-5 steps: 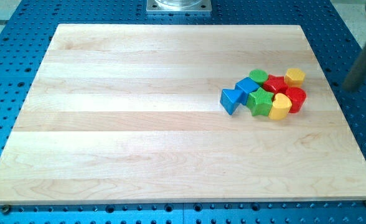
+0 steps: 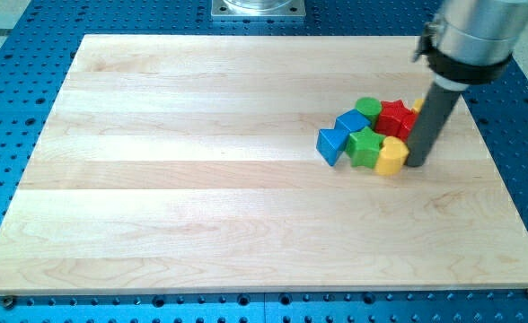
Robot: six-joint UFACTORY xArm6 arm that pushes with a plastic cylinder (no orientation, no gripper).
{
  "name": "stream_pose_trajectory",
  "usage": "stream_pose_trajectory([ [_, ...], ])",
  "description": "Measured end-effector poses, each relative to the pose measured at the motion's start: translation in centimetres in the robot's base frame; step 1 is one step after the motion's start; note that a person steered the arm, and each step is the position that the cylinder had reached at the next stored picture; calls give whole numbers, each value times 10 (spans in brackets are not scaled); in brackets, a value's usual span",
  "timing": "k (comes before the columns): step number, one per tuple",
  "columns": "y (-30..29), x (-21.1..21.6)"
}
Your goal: Separate the heart from the group of blocks
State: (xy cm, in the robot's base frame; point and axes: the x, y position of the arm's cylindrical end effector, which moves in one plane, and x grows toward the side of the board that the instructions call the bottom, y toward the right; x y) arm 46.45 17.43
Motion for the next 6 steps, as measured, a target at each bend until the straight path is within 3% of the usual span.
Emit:
stream_pose_trajectory([
  [2,-53,38],
  [3,-29,49],
  [5,-128,22],
  [6,-85,57],
])
